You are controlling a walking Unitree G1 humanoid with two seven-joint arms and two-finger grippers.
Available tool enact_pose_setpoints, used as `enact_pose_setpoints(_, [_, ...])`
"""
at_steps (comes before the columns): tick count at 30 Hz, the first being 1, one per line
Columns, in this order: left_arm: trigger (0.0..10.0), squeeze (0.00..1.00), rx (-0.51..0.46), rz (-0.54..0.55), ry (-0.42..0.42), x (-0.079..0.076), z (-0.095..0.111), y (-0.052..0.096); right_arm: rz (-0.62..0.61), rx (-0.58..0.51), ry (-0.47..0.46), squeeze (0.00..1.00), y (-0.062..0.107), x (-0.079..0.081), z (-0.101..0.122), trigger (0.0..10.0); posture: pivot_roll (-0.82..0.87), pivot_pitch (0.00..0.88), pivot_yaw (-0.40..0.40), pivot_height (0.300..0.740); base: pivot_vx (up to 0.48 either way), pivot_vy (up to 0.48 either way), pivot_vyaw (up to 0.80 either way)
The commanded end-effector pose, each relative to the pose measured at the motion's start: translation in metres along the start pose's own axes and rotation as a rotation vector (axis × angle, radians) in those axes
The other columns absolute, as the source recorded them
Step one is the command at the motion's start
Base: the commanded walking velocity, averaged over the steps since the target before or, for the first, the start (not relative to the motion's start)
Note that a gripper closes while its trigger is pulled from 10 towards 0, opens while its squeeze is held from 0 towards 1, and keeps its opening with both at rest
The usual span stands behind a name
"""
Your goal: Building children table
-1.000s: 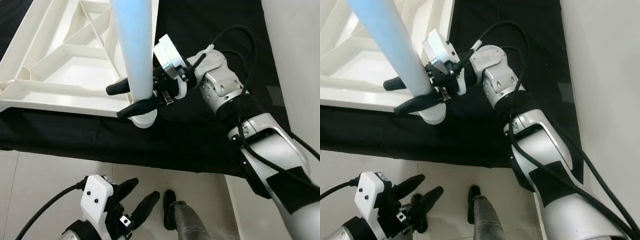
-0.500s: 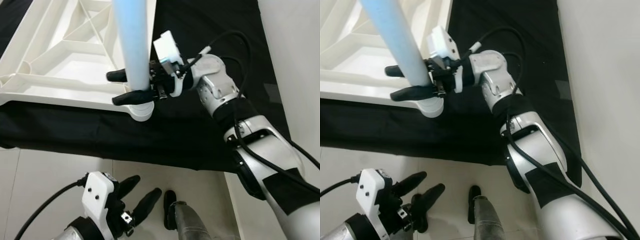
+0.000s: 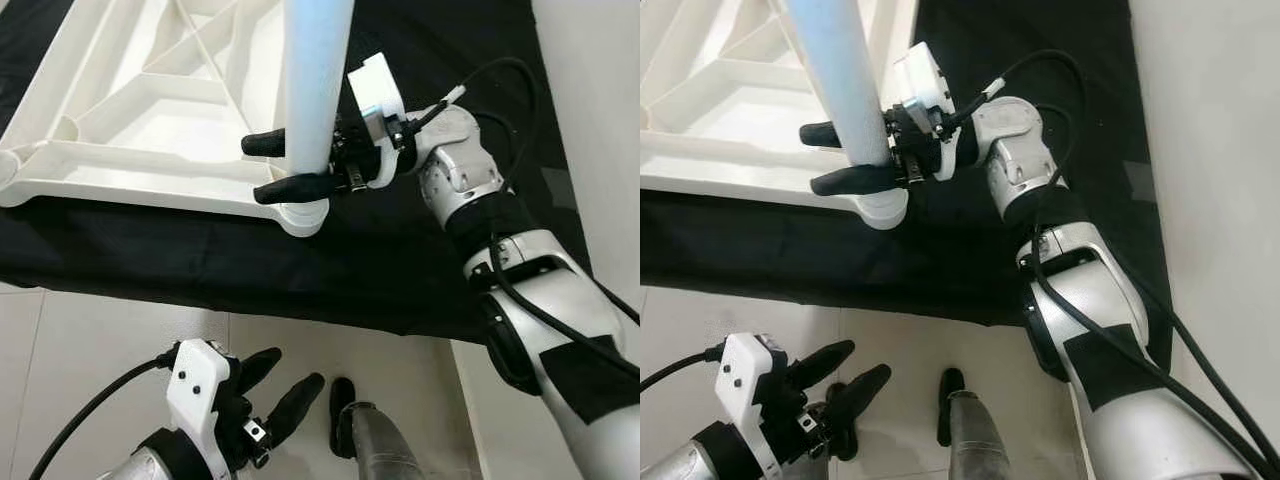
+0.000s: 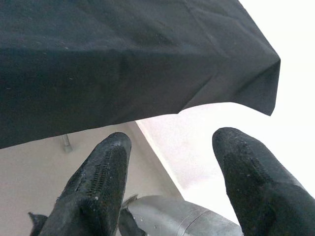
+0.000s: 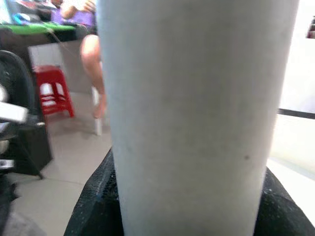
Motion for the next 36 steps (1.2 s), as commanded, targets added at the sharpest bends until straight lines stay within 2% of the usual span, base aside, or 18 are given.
enact_pose_setpoints(1, [10.0, 0.00, 0.029, -0.005, 0.030, -0.003, -0.006, 0.001, -0.215, 0.050, -0.110, 0.00, 0.009, -0.002, -0.030, 10.0, 0.10, 0.491, -0.081, 0.740, 0.000, 0.000, 0.00])
enact_pose_setpoints(3, [10.0, 0.00, 0.029, -0.005, 0.030, -0.003, -0.006, 0.001, -0.215, 0.050, -0.110, 0.00, 0.009, -0.002, -0.030, 10.0, 0.10, 0.491, -0.081, 0.740, 0.000, 0.000, 0.00])
enact_pose_setpoints(6, [10.0, 0.00, 0.029, -0.005, 0.032, -0.002, -0.006, 0.002, -0.315, 0.057, -0.089, 0.00, 0.007, -0.006, -0.032, 10.0, 0.10, 0.491, -0.080, 0.740, 0.000, 0.000, 0.00])
enact_pose_setpoints(8, [10.0, 0.00, 0.029, -0.005, 0.032, -0.002, -0.006, 0.002, -0.315, 0.057, -0.089, 0.00, 0.007, -0.006, -0.032, 10.0, 0.10, 0.491, -0.080, 0.740, 0.000, 0.000, 0.00])
enact_pose_setpoints(9, [10.0, 0.00, 0.029, -0.005, 0.033, -0.001, -0.006, 0.002, -0.257, -0.004, -0.098, 0.00, 0.008, 0.000, -0.029, 10.0, 0.10, 0.491, -0.075, 0.740, 0.000, 0.000, 0.00])
enact_pose_setpoints(11, [10.0, 0.00, 0.029, -0.005, 0.033, -0.001, -0.006, 0.002, -0.257, -0.004, -0.098, 0.00, 0.008, 0.000, -0.029, 10.0, 0.10, 0.491, -0.075, 0.740, 0.000, 0.000, 0.00])
enact_pose_setpoints(12, [10.0, 0.00, 0.029, -0.007, 0.034, 0.000, -0.006, 0.003, -0.178, -0.048, -0.084, 0.00, 0.011, 0.007, -0.025, 10.0, 0.10, 0.489, -0.071, 0.740, 0.000, 0.000, 0.00])
enact_pose_setpoints(13, [10.0, 0.00, 0.029, -0.007, 0.034, 0.000, -0.006, 0.003, -0.178, -0.048, -0.084, 0.00, 0.011, 0.007, -0.025, 10.0, 0.10, 0.489, -0.071, 0.740, 0.000, 0.000, 0.00])
enact_pose_setpoints(15, [10.0, 0.00, 0.032, -0.009, 0.032, 0.002, -0.007, 0.003, -0.060, 0.042, 0.078, 0.00, 0.014, 0.015, -0.018, 10.0, 0.10, 0.484, -0.071, 0.740, 0.000, 0.000, 0.00])
enact_pose_setpoints(18, [10.0, 0.00, 0.033, -0.009, 0.031, 0.002, -0.007, 0.003, 0.013, 0.086, 0.126, 0.00, 0.015, 0.017, -0.015, 10.0, 0.10, 0.483, -0.071, 0.740, 0.000, 0.000, 0.00])
enact_pose_setpoints(22, [10.0, 0.00, 0.034, -0.009, 0.031, 0.003, -0.007, 0.002, 0.042, 0.052, 0.089, 0.00, 0.017, 0.015, -0.009, 10.0, 0.10, 0.478, -0.068, 0.740, 0.000, 0.000, 0.00])
enact_pose_setpoints(26, [10.0, 0.00, 0.036, -0.011, 0.034, 0.003, -0.008, 0.002, -0.022, -0.004, 0.059, 0.00, 0.013, 0.006, -0.004, 10.0, 0.11, 0.473, -0.070, 0.740, 0.000, 0.000, 0.00])
enact_pose_setpoints(30, [10.0, 0.00, 0.035, -0.010, 0.035, 0.003, -0.008, 0.001, -0.074, -0.020, 0.064, 0.00, 0.010, 0.003, -0.003, 10.0, 0.11, 0.472, -0.073, 0.740, 0.000, 0.000, 0.00])
enact_pose_setpoints(31, [10.0, 0.00, 0.034, -0.009, 0.035, 0.003, -0.008, 0.001, -0.098, -0.055, 0.050, 0.00, 0.009, 0.001, -0.001, 10.0, 0.11, 0.471, -0.074, 0.740, 0.000, 0.000, 0.00])
enact_pose_setpoints(35, [10.0, 0.00, 0.034, -0.009, 0.036, 0.003, -0.008, 0.001, -0.111, -0.081, 0.037, 0.00, 0.009, 0.000, 0.001, 10.0, 0.11, 0.471, -0.074, 0.740, 0.000, 0.000, 0.00])
enact_pose_setpoints(36, [10.0, 0.00, 0.033, -0.009, 0.037, 0.003, -0.008, 0.002, -0.122, -0.124, 0.009, 0.00, 0.010, -0.002, 0.004, 10.0, 0.11, 0.470, -0.073, 0.740, 0.000, 0.000, 0.00])
Point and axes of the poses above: a point about 5 cm out from each wrist's last joint towards the gripper, its own y axis pointing back from the gripper into the wrist, its own z axis along the axis of the wrist's last joint, x = y × z, the point moved 1 cm from there along -y, pointing out of the wrist towards the gripper, and after that the axes turned 1 degree about -y, right-handed, at the moved point
